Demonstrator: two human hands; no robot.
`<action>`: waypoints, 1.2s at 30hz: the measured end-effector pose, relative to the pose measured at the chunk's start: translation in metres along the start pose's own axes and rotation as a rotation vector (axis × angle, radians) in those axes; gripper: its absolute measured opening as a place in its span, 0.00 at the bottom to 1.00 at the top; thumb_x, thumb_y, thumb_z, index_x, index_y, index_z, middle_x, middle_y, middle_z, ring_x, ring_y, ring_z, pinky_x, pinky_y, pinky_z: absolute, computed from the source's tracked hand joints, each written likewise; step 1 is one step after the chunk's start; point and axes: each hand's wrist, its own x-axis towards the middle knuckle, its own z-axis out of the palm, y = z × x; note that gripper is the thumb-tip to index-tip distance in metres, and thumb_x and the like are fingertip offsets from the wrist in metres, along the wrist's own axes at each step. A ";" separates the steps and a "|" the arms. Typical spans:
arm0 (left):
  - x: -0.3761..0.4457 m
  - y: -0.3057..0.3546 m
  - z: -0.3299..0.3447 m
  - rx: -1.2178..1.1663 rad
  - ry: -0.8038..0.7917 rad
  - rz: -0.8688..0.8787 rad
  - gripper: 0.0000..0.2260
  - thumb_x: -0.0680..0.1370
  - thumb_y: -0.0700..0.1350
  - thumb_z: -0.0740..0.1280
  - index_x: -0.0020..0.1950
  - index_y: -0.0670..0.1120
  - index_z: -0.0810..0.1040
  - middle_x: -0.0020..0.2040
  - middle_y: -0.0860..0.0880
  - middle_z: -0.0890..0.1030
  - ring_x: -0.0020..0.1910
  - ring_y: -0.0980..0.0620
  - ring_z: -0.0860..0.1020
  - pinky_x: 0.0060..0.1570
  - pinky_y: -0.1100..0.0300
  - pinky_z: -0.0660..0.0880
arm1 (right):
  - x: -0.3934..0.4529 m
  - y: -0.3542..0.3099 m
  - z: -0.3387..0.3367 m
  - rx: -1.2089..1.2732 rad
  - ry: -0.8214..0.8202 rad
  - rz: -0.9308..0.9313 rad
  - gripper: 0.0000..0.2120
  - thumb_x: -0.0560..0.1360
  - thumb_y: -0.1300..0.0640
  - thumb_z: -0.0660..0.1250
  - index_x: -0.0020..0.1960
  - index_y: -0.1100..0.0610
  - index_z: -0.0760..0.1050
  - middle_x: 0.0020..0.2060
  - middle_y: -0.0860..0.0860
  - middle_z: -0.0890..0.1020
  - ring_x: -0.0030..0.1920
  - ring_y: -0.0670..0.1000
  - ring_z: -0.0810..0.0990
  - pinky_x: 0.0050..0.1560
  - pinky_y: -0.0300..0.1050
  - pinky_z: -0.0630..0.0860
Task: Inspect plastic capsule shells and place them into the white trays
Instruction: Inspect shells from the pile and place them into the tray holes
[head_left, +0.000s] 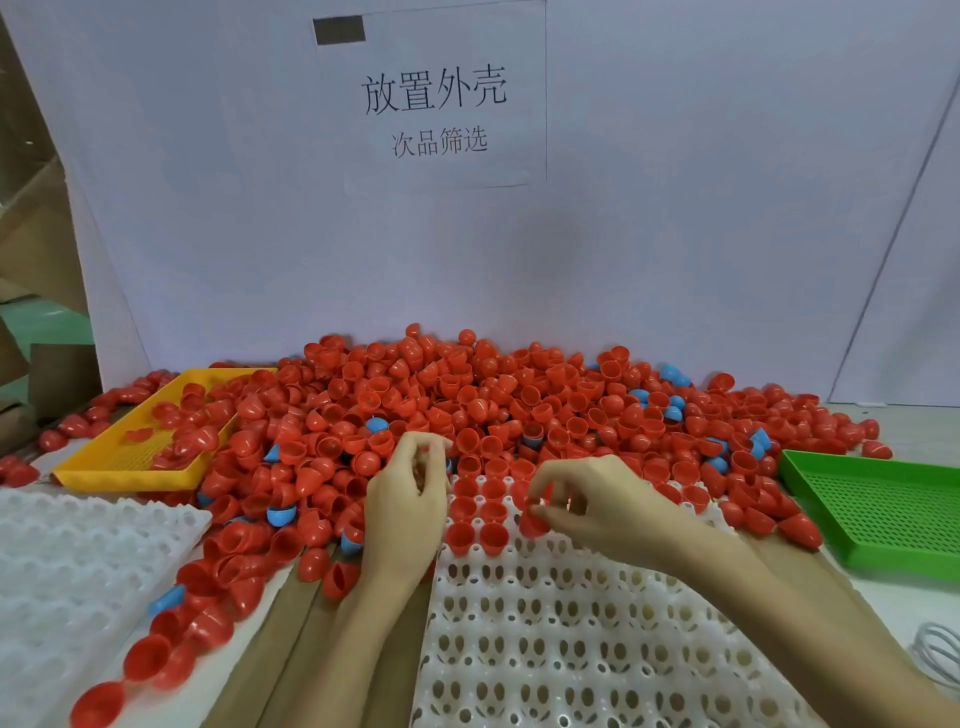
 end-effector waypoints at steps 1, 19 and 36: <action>0.002 -0.005 -0.002 0.060 -0.005 0.004 0.05 0.86 0.45 0.64 0.52 0.51 0.79 0.31 0.50 0.79 0.27 0.52 0.75 0.29 0.55 0.73 | 0.002 0.000 0.004 -0.037 -0.024 0.000 0.07 0.83 0.52 0.69 0.59 0.50 0.82 0.37 0.41 0.83 0.39 0.40 0.83 0.43 0.31 0.77; -0.002 -0.014 0.002 0.407 -0.257 0.144 0.02 0.84 0.52 0.66 0.51 0.56 0.77 0.28 0.54 0.72 0.30 0.55 0.74 0.27 0.63 0.69 | 0.012 0.004 0.006 0.006 0.023 0.058 0.09 0.84 0.47 0.66 0.58 0.51 0.81 0.34 0.42 0.80 0.35 0.32 0.79 0.36 0.29 0.74; -0.002 -0.007 0.006 0.315 -0.242 0.205 0.07 0.85 0.47 0.66 0.48 0.54 0.78 0.25 0.55 0.68 0.25 0.54 0.70 0.25 0.59 0.68 | 0.071 0.090 -0.017 -0.367 0.136 0.162 0.10 0.78 0.59 0.74 0.58 0.52 0.84 0.55 0.45 0.77 0.58 0.50 0.78 0.57 0.44 0.78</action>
